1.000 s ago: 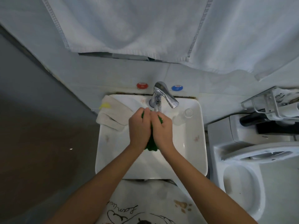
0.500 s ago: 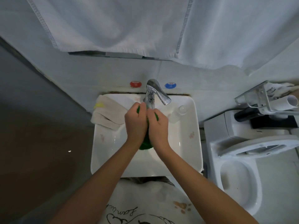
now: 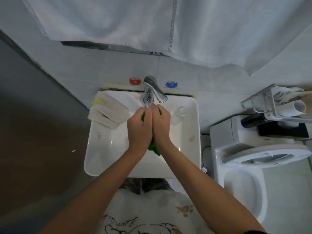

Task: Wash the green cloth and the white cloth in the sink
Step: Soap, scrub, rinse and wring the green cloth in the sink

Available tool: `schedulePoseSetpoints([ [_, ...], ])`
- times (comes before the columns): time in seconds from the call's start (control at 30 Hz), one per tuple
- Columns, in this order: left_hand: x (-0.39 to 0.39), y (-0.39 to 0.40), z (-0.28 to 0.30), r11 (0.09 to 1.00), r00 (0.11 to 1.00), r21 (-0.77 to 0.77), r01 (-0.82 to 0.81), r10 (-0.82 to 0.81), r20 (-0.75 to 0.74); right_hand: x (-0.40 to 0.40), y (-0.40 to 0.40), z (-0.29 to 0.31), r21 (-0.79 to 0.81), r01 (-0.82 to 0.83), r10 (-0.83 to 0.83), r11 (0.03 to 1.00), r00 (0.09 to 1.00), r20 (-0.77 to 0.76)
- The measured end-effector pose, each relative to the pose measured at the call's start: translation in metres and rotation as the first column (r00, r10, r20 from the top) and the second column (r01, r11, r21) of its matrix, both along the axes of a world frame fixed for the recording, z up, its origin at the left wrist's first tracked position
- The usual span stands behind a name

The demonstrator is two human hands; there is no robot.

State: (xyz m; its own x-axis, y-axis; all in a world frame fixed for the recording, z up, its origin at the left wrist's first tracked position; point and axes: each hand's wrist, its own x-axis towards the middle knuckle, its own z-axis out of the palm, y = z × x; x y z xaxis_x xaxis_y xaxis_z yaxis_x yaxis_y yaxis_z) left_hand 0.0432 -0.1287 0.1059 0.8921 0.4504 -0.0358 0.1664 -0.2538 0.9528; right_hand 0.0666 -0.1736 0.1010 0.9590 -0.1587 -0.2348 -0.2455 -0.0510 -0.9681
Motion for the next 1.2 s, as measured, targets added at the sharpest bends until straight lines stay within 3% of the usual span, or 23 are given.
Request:
schedulePoseSetpoints([
  [0.13, 0.012, 0.021, -0.002, 0.999, 1.000, -0.047, -0.009, 0.010, 0.020, -0.019, 0.005, 0.001, 0.041, -0.098, 0.098, 0.994, 0.995, -0.001],
  [0.27, -0.006, 0.010, 0.003, 0.998, 0.999, 0.041, 0.039, -0.040, 0.015, -0.002, 0.012, -0.001, 0.028, 0.032, -0.033, 0.999, 0.999, 0.014],
  [0.43, 0.002, 0.041, -0.002, 0.998, 0.999, -0.058, 0.027, -0.025, 0.028, -0.027, 0.023, 0.002, 0.042, -0.094, 0.091, 0.995, 0.994, 0.061],
  [0.57, -0.013, 0.037, 0.001, 0.997, 0.997, 0.002, 0.073, -0.073, 0.025, -0.018, 0.032, 0.005, 0.027, 0.054, -0.054, 0.998, 0.998, -0.019],
  [0.7, -0.005, 0.055, -0.005, 0.996, 0.998, -0.069, 0.050, -0.048, 0.032, -0.032, 0.036, 0.006, -0.005, -0.089, 0.089, 0.996, 0.995, 0.038],
  [0.87, -0.015, 0.044, 0.005, 0.994, 0.990, -0.016, 0.105, -0.103, 0.095, -0.015, 0.039, 0.009, 0.004, 0.053, -0.052, 0.999, 0.997, -0.055],
  [0.97, 0.010, 0.058, 0.008, 0.994, 0.995, -0.072, 0.080, -0.075, 0.070, -0.027, 0.037, 0.010, -0.022, -0.102, 0.102, 0.995, 0.995, -0.004],
  [1.2, 0.028, 0.100, 0.030, 0.956, 0.955, -0.008, 0.293, -0.292, 0.043, -0.011, -0.015, 0.020, -0.169, -0.426, 0.419, 0.889, 0.905, -0.076],
])
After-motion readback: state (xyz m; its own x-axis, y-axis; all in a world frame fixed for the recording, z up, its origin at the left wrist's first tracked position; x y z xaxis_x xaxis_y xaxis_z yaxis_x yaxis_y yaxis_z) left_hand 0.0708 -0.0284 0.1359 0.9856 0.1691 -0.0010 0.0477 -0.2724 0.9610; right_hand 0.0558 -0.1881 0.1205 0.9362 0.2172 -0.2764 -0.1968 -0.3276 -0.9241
